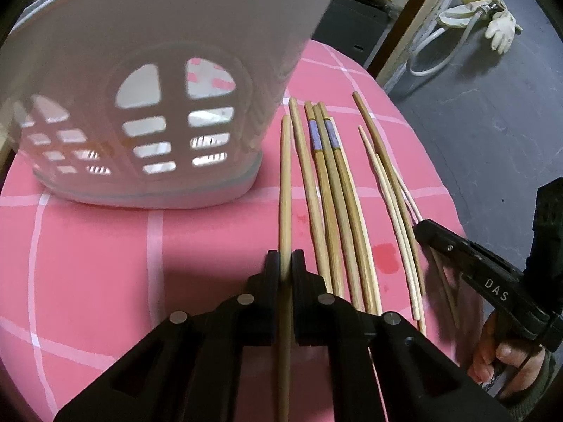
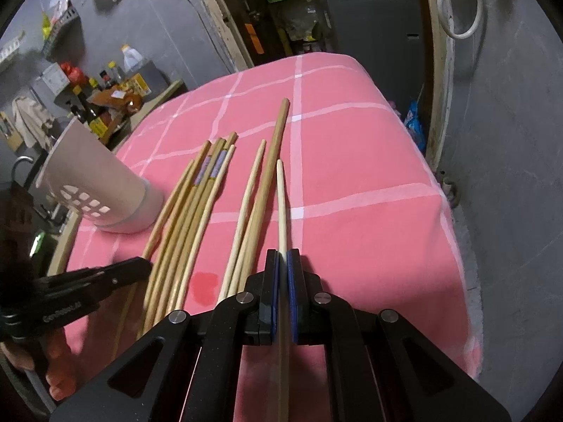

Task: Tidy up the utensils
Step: 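Lift the held chopstick upright with the left tool while the right tool lifts its chopstick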

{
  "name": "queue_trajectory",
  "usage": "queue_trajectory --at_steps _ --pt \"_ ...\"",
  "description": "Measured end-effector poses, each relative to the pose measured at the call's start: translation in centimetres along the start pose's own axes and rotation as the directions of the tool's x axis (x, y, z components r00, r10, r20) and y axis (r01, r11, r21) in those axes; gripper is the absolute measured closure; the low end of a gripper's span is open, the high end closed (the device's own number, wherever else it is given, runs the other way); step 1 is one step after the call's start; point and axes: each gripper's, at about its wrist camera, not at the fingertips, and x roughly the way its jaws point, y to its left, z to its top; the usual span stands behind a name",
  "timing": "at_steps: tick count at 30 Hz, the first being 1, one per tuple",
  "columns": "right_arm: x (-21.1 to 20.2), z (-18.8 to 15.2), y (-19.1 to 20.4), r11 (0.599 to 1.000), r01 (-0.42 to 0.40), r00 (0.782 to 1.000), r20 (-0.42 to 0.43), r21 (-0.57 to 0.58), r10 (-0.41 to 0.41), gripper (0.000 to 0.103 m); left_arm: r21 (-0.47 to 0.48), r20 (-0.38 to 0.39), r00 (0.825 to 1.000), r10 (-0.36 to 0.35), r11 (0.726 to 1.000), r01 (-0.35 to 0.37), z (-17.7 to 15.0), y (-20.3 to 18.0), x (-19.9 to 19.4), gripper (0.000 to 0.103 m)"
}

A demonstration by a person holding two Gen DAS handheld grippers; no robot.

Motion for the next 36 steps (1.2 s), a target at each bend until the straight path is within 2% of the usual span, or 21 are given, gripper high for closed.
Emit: queue_trajectory --at_steps 8,14,20,27,34,36 --pt "-1.5 -1.5 0.1 0.998 -0.044 0.998 0.047 0.036 0.042 0.1 0.03 0.069 0.997 -0.034 0.999 0.032 -2.0 -0.7 -2.2 0.099" --pt "-2.5 -2.4 0.2 0.999 -0.036 0.998 0.049 0.035 0.035 0.1 0.019 0.074 0.996 -0.041 0.999 0.039 -2.8 -1.0 -2.5 0.099" --pt "-1.4 -2.6 1.0 0.998 0.014 0.999 -0.041 -0.056 -0.016 0.099 0.014 0.049 0.999 -0.019 1.0 0.019 -2.7 -0.9 -2.2 0.099" --pt "0.4 -0.7 2.4 0.982 0.086 0.989 -0.103 -0.17 -0.104 0.096 -0.005 0.02 1.0 -0.004 1.0 0.004 -2.9 0.1 -1.9 0.099" --pt "1.9 1.3 2.3 0.98 0.084 0.981 -0.16 -0.18 -0.114 0.099 -0.007 0.019 1.0 -0.009 1.0 0.009 -3.0 0.4 -2.0 0.099" --pt "1.5 1.1 2.1 0.984 0.075 0.985 -0.144 -0.159 -0.098 0.1 -0.008 0.027 1.0 -0.014 1.0 0.014 -3.0 0.4 -2.2 0.099"
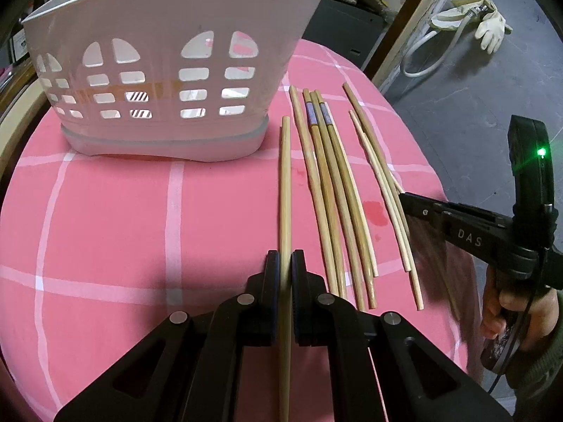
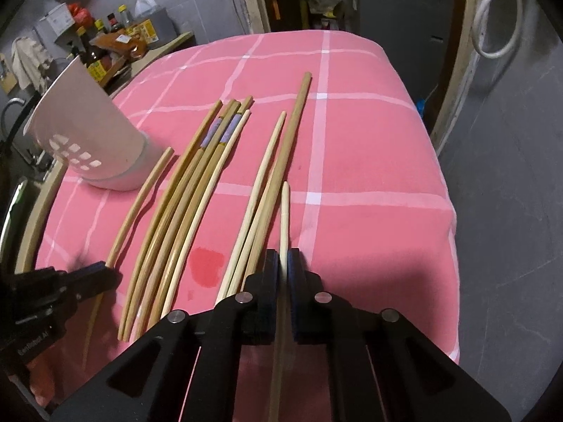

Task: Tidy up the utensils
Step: 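Lift the held chopstick upright with the left tool while the right tool lifts its chopstick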

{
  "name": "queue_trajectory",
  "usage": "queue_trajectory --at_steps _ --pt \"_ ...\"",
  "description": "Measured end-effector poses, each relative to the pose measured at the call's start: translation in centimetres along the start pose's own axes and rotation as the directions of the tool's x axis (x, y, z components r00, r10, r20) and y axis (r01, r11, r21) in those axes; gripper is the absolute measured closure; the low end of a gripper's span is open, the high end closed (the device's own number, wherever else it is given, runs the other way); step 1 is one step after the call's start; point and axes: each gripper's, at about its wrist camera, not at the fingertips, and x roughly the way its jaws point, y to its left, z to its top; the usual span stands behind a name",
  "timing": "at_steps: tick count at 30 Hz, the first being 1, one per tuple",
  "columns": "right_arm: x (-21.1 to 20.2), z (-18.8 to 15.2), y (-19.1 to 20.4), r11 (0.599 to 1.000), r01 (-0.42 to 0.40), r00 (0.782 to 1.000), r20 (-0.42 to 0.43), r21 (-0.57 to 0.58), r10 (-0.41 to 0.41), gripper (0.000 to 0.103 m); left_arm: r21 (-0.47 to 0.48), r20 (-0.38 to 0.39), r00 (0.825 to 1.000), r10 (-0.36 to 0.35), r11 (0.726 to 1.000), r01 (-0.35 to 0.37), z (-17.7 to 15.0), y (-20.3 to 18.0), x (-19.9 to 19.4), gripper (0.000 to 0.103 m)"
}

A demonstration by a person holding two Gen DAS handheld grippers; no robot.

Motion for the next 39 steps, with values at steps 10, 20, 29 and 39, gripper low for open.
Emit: queue_trajectory --at_steps 10,20,29,39 --pt "-5.8 -3.7 -0.7 0.986 -0.125 0.948 0.307 0.111 0.085 0.1 0.028 0.148 0.987 -0.057 0.998 0.054 -0.6 -0.6 -3.6 0.099" --pt "-12.0 -2.6 4.3 0.991 -0.129 0.792 0.6 -0.023 0.116 0.1 0.05 0.43 0.896 -0.108 0.994 0.096 -0.4 -0.5 -9.9 0.099" --pt "-13.8 2.9 9.7 0.973 -0.189 0.638 0.737 -0.132 0.224 0.1 0.03 0.62 0.781 -0.073 0.997 0.07 2.9 1.6 -15.5 0.099" --pt "-12.5 8.3 13.6 0.938 -0.278 0.464 0.826 -0.206 0.319 0.1 -0.091 0.745 0.666 0.042 0.995 0.04 8.4 9.0 -17.5 0.099"
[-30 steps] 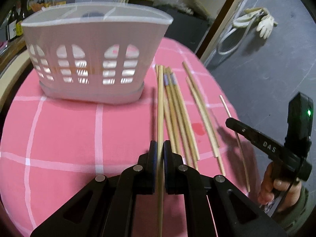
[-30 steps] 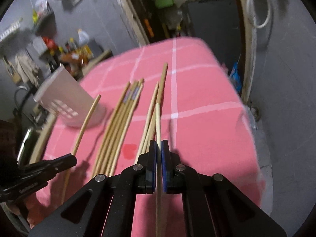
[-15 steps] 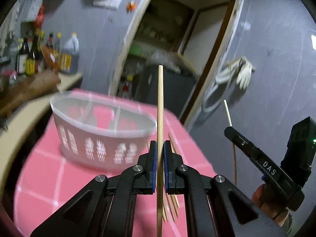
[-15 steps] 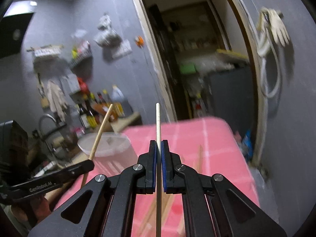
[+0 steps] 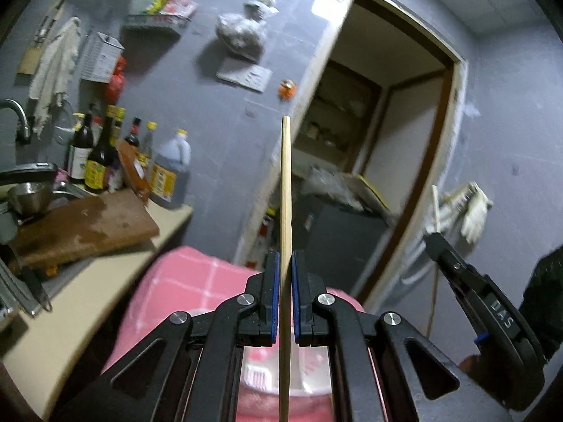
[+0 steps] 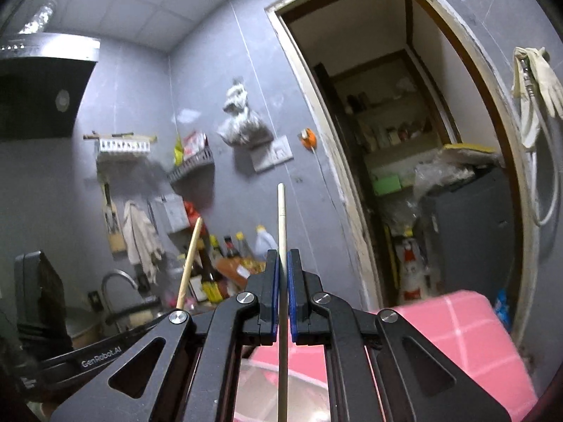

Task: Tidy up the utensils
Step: 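Lift the held chopstick upright with the left tool while the right tool lifts its chopstick, then lower the left tool's chopstick into the white holder while the right tool drops its chopstick in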

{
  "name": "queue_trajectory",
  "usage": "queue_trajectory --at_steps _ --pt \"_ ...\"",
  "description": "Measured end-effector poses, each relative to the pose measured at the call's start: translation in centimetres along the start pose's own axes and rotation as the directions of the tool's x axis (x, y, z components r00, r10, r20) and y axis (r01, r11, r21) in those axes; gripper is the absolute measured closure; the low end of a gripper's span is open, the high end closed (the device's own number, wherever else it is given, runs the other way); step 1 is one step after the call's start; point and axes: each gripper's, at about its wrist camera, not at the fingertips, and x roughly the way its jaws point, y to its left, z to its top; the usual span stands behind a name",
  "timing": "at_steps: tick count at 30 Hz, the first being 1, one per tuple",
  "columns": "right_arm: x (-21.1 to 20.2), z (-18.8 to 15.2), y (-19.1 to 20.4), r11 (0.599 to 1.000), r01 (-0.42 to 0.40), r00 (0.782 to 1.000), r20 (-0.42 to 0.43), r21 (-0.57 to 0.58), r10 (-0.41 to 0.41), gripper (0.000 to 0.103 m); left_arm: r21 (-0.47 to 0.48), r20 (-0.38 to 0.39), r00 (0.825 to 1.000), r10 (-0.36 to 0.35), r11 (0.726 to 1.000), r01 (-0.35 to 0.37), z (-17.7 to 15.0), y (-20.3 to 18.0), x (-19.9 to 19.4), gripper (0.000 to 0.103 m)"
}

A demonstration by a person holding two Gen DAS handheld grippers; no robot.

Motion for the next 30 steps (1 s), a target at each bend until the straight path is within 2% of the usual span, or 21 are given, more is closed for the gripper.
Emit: queue_trajectory --at_steps 8,17,22,30 --pt "2.7 -1.5 -0.3 0.995 0.099 0.993 0.066 -0.021 -0.098 0.1 -0.026 0.102 0.991 0.092 0.996 -0.09 1.7 3.7 2.6 0.099" --pt "3.7 -3.6 -0.5 0.98 0.181 0.982 0.064 -0.081 -0.176 0.1 -0.041 0.166 0.976 0.142 0.99 -0.137 -0.8 4.1 3.7 0.099" --pt "4.1 -4.4 -1.1 0.98 0.18 0.983 0.049 -0.078 -0.177 0.1 -0.021 0.179 0.972 0.151 0.989 -0.149 -2.2 3.7 3.9 0.099" --pt "3.8 -6.1 -0.8 0.98 0.137 0.99 -0.02 -0.142 -0.141 0.1 0.037 0.133 0.982 0.135 0.989 -0.141 -4.4 2.6 4.0 0.099"
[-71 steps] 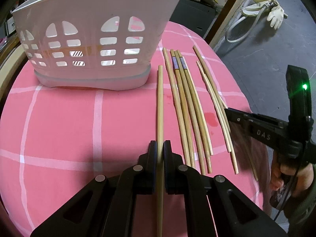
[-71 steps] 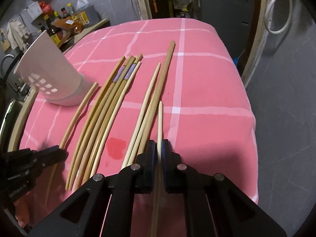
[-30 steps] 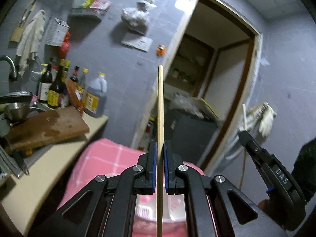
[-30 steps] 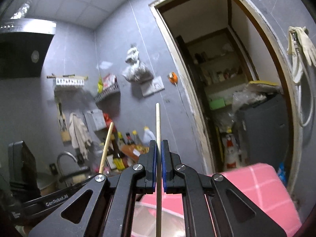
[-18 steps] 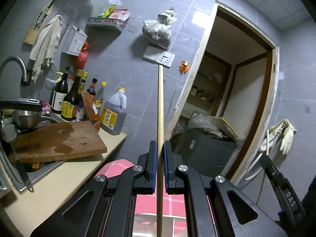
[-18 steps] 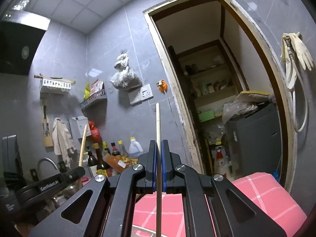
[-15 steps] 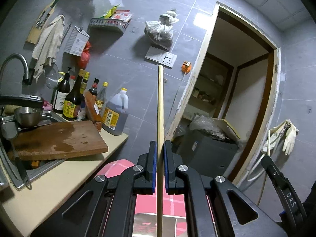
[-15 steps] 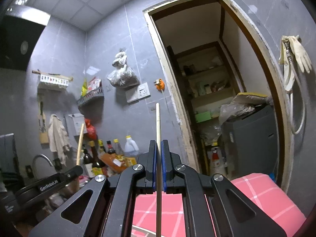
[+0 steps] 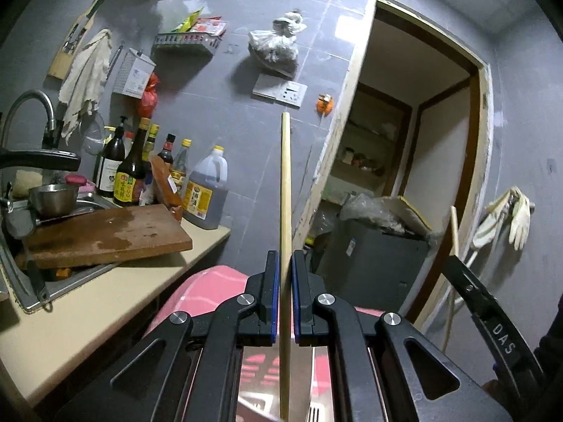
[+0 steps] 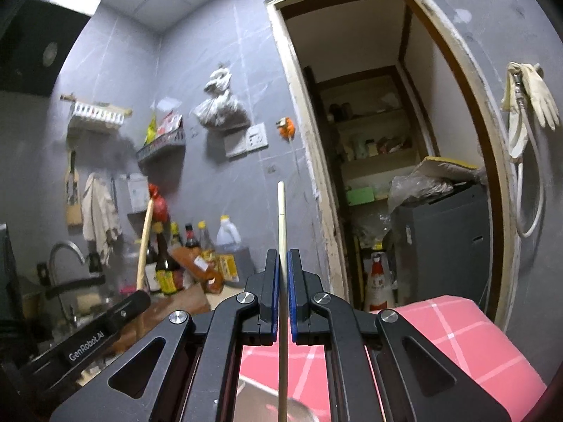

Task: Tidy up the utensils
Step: 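Lower the left tool's chopstick into the white holder while the right tool drops its chopstick in, then move both tools back down to the remaining chopsticks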

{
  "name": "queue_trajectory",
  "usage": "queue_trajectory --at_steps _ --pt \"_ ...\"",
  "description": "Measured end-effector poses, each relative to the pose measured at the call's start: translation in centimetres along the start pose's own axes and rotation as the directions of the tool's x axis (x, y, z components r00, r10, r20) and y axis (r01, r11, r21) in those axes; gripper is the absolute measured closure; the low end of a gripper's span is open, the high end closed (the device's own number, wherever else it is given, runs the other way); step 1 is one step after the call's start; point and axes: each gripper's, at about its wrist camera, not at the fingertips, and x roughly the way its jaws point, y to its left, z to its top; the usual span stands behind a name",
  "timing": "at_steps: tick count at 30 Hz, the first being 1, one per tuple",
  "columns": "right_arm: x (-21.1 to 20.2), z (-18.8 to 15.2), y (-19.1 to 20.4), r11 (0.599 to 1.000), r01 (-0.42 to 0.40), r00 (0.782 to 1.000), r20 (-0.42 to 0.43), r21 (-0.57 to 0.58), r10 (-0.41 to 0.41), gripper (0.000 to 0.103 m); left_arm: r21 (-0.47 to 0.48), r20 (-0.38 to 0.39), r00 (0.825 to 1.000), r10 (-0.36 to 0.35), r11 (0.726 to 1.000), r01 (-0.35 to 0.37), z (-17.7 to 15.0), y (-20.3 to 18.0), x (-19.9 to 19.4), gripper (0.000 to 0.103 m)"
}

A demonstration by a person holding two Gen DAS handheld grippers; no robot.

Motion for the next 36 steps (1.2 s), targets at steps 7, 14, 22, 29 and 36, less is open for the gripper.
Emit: queue_trajectory --at_steps 7,14,22,29,36 --pt "-0.8 -0.8 0.1 0.999 -0.024 0.998 -0.066 -0.03 0.022 0.095 0.027 -0.075 0.997 -0.03 0.999 0.032 -0.8 -0.5 -0.3 0.097" --pt "-2.5 0.1 0.2 0.997 -0.054 0.994 -0.094 -0.048 0.049 0.081 -0.007 -0.138 0.986 -0.091 0.996 0.091 -0.7 -0.4 -1.8 0.072" --pt "-6.2 2.1 -1.7 0.996 -0.016 0.996 -0.094 -0.086 0.007 0.044 -0.006 -0.147 0.981 -0.127 0.992 0.128 0.6 -2.0 -4.7 0.047" --pt "-10.1 3.1 -4.0 0.992 0.053 0.992 -0.108 -0.116 -0.065 0.015 0.033 -0.139 0.98 -0.143 0.988 0.149 0.1 -4.6 -6.9 0.007" --pt "-13.2 2.5 -6.3 0.98 0.122 0.98 -0.139 -0.155 -0.143 0.0 0.068 -0.179 0.971 -0.158 0.983 0.172 -1.9 -6.8 -7.6 0.001"
